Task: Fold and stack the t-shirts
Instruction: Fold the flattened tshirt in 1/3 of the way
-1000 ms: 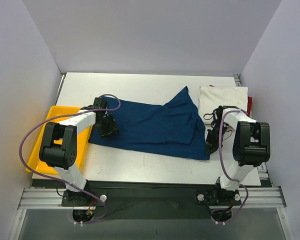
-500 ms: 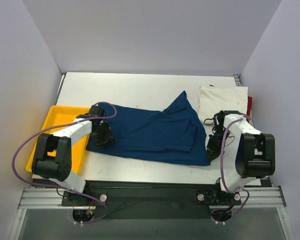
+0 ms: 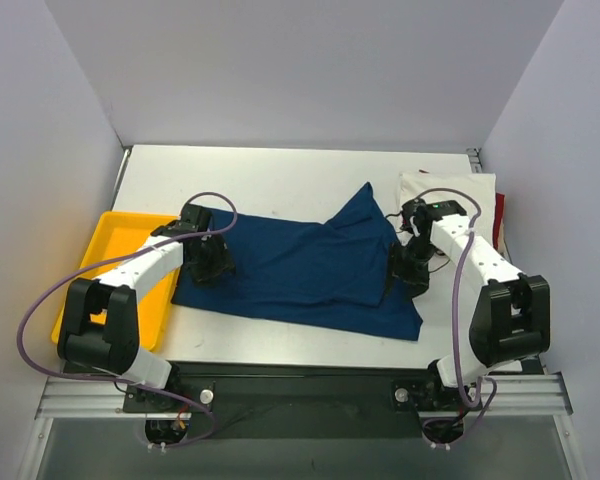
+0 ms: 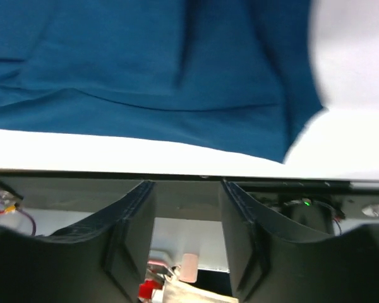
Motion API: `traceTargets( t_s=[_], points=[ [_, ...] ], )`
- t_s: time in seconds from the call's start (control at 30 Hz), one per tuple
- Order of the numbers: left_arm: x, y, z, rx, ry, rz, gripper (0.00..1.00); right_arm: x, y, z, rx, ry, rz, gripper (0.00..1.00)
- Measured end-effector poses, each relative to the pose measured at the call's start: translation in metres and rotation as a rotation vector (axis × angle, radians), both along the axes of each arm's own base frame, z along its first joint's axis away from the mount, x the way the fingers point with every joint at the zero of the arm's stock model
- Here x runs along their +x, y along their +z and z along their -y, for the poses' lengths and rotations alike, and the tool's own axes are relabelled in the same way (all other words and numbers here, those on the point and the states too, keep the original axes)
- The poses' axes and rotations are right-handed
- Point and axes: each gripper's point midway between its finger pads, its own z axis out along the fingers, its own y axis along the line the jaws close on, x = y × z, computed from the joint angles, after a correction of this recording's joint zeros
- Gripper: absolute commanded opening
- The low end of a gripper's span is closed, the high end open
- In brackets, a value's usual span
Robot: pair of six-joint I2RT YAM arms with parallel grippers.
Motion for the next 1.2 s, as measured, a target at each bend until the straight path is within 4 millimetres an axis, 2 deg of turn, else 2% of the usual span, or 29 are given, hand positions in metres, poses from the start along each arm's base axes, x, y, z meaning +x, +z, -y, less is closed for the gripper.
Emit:
traceTargets(
  t_s=[0.13,0.33,0.63,0.77,0.93,1.03,1.13,1.2],
  points=[
    [0.005,0.010,0.003,-0.017,-0.003,0.032,0.71,0.005,-0.015,-0.020,0.053,0.042,-0.018,0.37],
    [0.006,0.015,0.004,-0.024,-0.004,0.050,0.72,-0.001,-0.056,-0.026,0.065,0.063,-0.117,0.34],
    [0.005,0.019,0.003,-0.025,-0.004,0.059,0.72,0.009,-0.079,-0.037,0.081,0.107,-0.096,0.33],
    [0.005,0.019,0.003,-0.025,-0.004,0.058,0.72,0.011,-0.085,-0.040,0.082,0.116,-0.100,0.29],
    [0.003,0.017,0.003,-0.023,-0.004,0.053,0.72,0.015,-0.084,-0.044,0.086,0.126,-0.087,0.12],
    [0.002,0.016,0.002,-0.022,-0.004,0.049,0.72,0.020,-0.081,-0.047,0.090,0.133,-0.071,0.08],
    [0.001,0.015,0.002,-0.021,-0.004,0.047,0.72,0.028,-0.075,-0.051,0.095,0.140,-0.049,0.08],
    [0.001,0.015,0.002,-0.021,-0.004,0.047,0.72,0.034,-0.070,-0.055,0.098,0.146,-0.033,0.14]
  ],
)
